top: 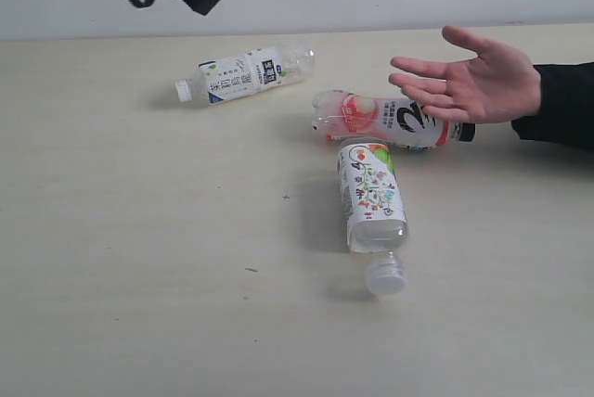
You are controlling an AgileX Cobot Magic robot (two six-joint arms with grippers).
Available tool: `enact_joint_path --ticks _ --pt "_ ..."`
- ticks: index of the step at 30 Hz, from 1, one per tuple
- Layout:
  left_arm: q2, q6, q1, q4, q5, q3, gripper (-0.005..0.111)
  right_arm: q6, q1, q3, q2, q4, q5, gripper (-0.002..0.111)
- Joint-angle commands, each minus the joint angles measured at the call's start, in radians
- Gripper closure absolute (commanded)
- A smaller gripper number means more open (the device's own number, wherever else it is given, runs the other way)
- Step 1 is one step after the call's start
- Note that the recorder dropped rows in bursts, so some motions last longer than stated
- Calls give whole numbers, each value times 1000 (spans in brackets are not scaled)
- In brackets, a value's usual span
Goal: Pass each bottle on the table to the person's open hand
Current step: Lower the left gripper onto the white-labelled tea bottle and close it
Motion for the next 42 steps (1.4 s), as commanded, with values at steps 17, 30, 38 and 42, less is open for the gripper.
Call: enact_joint_path --ticks 17,30,38,42 --pt "735 800 75 -258 418 -851 107 -4 -5 4 -5 -6 -3 108" --pt "777 790 130 -319 372 -862 30 -4 -5 4 -5 13 -3 108" --pt "811 770 116 -291 368 -862 32 -4 -5 4 -5 16 -3 108" --pt "838 773 116 -267 333 -862 29 -4 -5 4 -5 16 -3 108"
